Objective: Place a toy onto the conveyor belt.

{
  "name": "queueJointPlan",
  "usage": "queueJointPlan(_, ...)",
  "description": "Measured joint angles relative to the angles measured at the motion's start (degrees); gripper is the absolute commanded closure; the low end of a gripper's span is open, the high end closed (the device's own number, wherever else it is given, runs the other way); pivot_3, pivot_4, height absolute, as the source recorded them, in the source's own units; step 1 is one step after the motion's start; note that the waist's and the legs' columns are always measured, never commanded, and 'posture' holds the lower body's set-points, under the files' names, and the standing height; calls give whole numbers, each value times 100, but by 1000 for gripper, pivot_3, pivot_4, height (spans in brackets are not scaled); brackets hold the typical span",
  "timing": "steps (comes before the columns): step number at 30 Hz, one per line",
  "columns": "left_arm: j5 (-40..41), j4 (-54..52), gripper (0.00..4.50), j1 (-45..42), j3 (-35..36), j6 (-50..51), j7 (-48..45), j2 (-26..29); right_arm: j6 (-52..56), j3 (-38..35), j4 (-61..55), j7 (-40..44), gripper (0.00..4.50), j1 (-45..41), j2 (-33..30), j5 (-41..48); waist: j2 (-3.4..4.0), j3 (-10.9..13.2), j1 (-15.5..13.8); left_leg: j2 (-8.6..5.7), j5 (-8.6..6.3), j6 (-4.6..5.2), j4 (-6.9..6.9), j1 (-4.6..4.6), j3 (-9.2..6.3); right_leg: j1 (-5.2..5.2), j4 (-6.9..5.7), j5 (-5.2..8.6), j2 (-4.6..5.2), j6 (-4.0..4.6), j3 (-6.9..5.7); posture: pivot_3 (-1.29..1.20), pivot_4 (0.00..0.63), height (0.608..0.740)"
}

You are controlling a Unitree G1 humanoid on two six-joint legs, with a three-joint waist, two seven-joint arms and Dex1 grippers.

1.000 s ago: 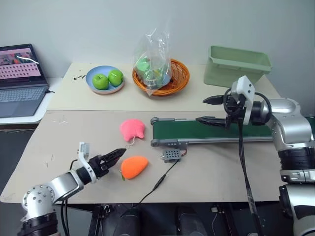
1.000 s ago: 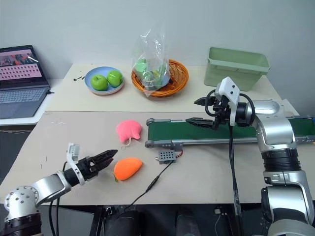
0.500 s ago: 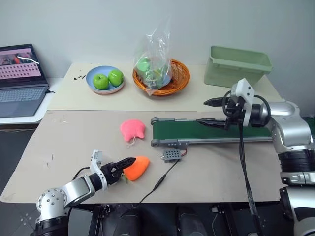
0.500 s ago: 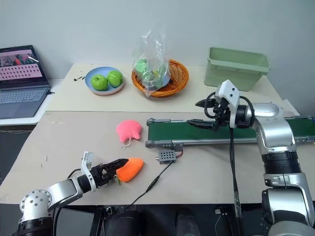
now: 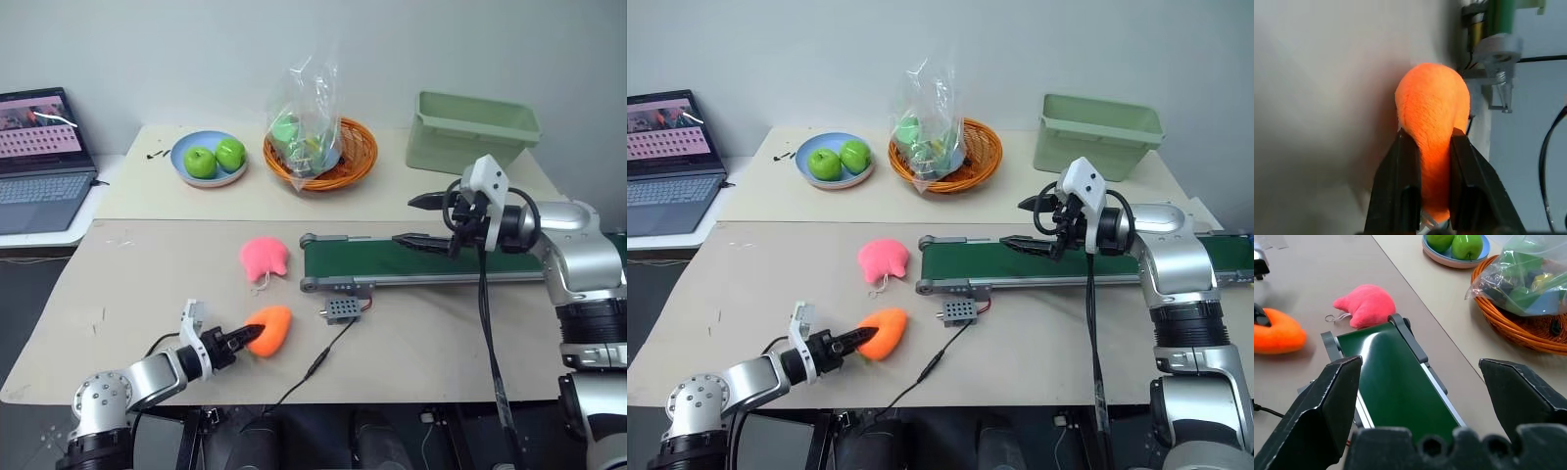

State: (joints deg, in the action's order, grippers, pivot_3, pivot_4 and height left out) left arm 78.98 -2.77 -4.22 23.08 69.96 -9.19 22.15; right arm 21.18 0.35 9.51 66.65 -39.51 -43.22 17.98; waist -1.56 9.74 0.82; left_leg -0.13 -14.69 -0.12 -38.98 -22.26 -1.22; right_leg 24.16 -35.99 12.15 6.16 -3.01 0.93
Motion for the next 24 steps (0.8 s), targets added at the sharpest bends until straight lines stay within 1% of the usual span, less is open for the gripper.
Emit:
queueJointPlan(3, 254, -377, 3818, -554, 225, -278, 135, 173, -33, 5, 5, -17, 0, -1, 1, -25, 0, 0, -18, -1, 1, -2, 0, -3, -3, -1, 2, 0, 1, 0, -3, 0, 150, 740)
queueJointPlan(5, 302, -646, 3818, -848, 255, -445, 176, 262, -48, 5, 12, -25, 0, 0, -2, -47, -1, 1, -12, -1, 1, -2, 0, -6, -4, 0, 7, 0, 2, 0, 0, 0, 150, 740)
queueJointPlan(8, 132, -1129, 3818, -1545, 152, -800, 274, 375, -72, 6, 19, -31, 0, -3, -4, -85, -2, 1, -19, -4, 1, -3, 0, -11, 1, 0, 13, -1, 2, -1, -4, 0, 150, 740)
queueJointPlan(10, -90, -1207, 3818, -2111, 58, -1133, 421, 310, -76, 7, 23, -39, 0, -3, -7, -94, -3, 1, -22, -5, 2, -3, 1, -13, 5, 0, 14, -2, 2, -1, -6, 0, 150, 740)
queueJointPlan(11, -339, -1201, 3818, -2372, -50, -1337, 457, 270, -78, 3, 21, -43, 0, 3, -12, -97, -4, 2, -22, -5, 2, -3, -1, -12, 13, -3, 13, -2, 1, -1, -9, 0, 150, 740)
queueJointPlan(12, -752, -1189, 3818, -2702, -242, -1609, 491, 262, -80, 0, 9, -45, 0, 5, -13, -94, -4, 2, -27, -6, 3, -6, 0, -13, 21, -3, 15, -2, 1, -1, -11, 0, 150, 740)
queueJointPlan(13, -1375, -1202, 3818, -2980, -554, -1945, 454, 343, -80, 1, -3, -45, 0, 8, -12, -93, -4, 2, -26, -7, 3, -5, 1, -12, 27, -5, 17, -2, 1, -2, -10, 0, 150, 740)
queueJointPlan(14, -1948, -1228, 3818, -3122, -913, -2272, 389, 558, -80, 1, -9, -46, 0, 9, -12, -93, -4, 2, -23, -8, 3, -5, 5, -11, 32, -5, 23, -2, 0, -2, -8, 0, 150, 740)
queueJointPlan(15, -2815, -1237, 3818, -3186, -1445, -2742, 276, 873, -80, 1, -19, -50, 0, 12, -13, -94, -3, 2, -5, -7, 3, -6, 11, -9, 38, -3, 23, -2, 0, -2, -2, 0, 150, 740)
queueJointPlan(16, -3912, -1175, 3818, -3178, -2114, -3347, 130, 1282, -80, -4, -38, -54, 0, 18, -16, -93, 0, 0, 23, -6, 4, -7, 21, -2, 50, -2, 27, -2, -3, -1, 11, 0, 150, 740)
queueJointPlan(18, -5624, -935, 3818, -3090, -3115, -4512, -120, 1770, -80, -12, -48, -71, 0, 25, -16, -94, 1, 0, 41, 0, 4, -7, 28, -3, 60, 6, 31, -2, -8, -1, 16, 0, 150, 740)
queueJointPlan(19, -6349, -792, 3818, -3034, -3538, -5074, -237, 1968, -80, -15, -62, -80, 0, 26, -16, -93, 1, 0, 36, 2, 4, -7, 29, -6, 59, 7, 33, -1, -9, -1, 14, 0, 150, 740)
queueJointPlan(20, -7270, -552, 3818, -2995, -4035, -5830, -335, 2144, -80, -20, -82, -94, 0, 31, -17, -93, 2, 1, 15, 3, 4, -6, 30, -9, 60, 11, 35, -1, -9, -1, 13, 0, 150, 740)
queueJointPlan(21, -7696, -419, 3818, -2993, -4263, -6211, -364, 2217, -80, -24, -95, -100, 0, 36, -17, -94, 2, 2, 0, 3, 4, -6, 29, -12, 59, 11, 35, -1, -9, -1, 10, 0, 150, 740)
queueJointPlan(22, -8472, -152, 3818, -3002, -4592, -6939, -364, 2282, -79, -39, -147, -113, 0, 59, -18, -93, 1, 2, -18, 4, 3, -4, 26, -16, 59, 12, 35, -2, -8, -1, 8, 0, 150, 740)
queueJointPlan(23, -9013, 33, 3818, -3029, -4785, -7425, -310, 2312, -76, -64, -224, -136, 0, 104, -24, -90, 1, 2, -28, 4, 2, -3, 24, -18, 59, 12, 35, -2, -7, -2, 7, 0, 150, 740)
queueJointPlan(24, -9334, 152, 3818, -3071, -4910, -7720, -254, 2331, -74, -86, -281, -151, 0, 151, -27, -87, 1, 2, -42, 5, 1, -1, 21, -20, 59, 12, 34, -2, -7, -2, 4, 0, 150, 740)
